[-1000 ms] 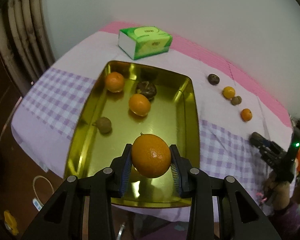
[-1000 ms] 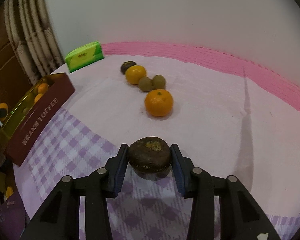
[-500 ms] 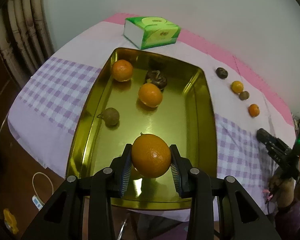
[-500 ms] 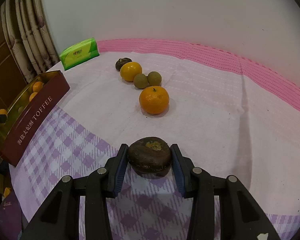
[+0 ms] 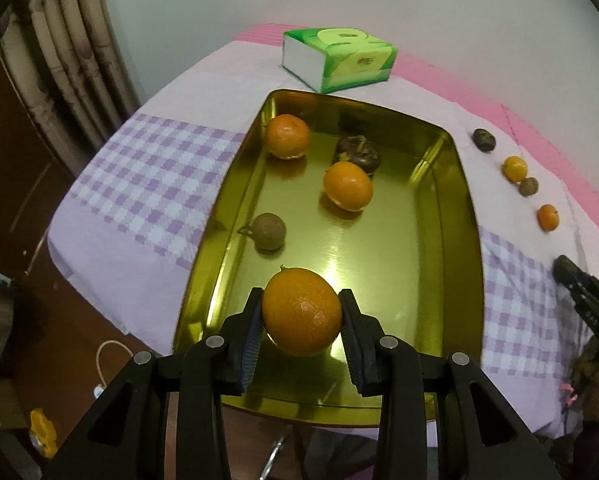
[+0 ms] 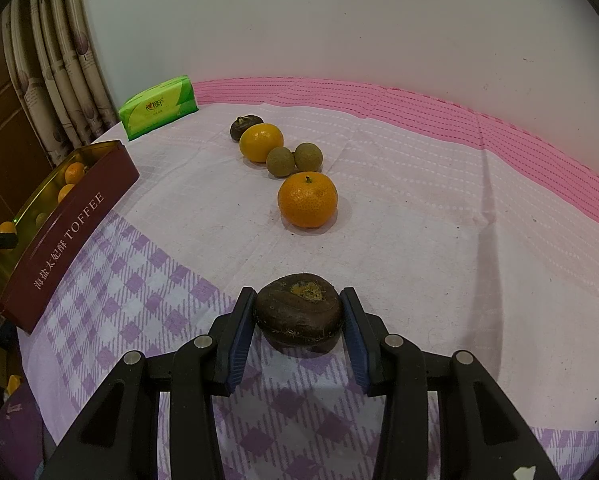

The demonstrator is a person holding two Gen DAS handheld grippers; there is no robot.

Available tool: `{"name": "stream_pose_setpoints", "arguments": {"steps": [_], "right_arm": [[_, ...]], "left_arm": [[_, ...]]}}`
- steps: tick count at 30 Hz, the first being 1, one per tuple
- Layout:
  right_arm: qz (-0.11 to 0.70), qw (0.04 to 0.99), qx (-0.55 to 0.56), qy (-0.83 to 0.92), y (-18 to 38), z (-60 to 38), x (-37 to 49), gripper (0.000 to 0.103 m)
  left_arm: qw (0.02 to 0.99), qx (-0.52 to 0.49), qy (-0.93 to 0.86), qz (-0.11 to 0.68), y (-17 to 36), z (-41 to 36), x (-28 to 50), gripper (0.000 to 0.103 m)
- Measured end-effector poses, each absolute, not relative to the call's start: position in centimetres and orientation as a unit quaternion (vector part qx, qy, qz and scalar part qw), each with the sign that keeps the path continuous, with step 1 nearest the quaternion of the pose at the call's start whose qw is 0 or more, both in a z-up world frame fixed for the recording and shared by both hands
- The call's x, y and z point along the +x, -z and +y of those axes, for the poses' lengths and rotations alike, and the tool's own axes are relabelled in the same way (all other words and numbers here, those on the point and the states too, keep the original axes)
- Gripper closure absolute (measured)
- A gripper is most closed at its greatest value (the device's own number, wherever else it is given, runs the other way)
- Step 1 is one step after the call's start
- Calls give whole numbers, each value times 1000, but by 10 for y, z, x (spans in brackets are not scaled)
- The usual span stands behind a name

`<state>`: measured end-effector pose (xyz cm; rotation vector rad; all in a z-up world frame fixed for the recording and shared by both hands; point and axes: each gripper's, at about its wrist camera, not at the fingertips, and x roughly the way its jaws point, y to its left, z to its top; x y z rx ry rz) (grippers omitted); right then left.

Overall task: Organize fruits
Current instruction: 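Lower the orange into the tin and open the left gripper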

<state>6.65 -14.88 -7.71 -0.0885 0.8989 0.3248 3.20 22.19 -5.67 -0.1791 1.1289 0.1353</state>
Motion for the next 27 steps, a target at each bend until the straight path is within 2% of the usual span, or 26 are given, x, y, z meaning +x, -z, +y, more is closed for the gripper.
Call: {"name": "stream_pose_setpoints", "arguments": {"steps": [27], "right_arm": [[433, 887, -56, -149, 79, -146, 67, 64]], "left_arm": [[848, -24, -113, 517, 47, 218, 31, 63]]}}
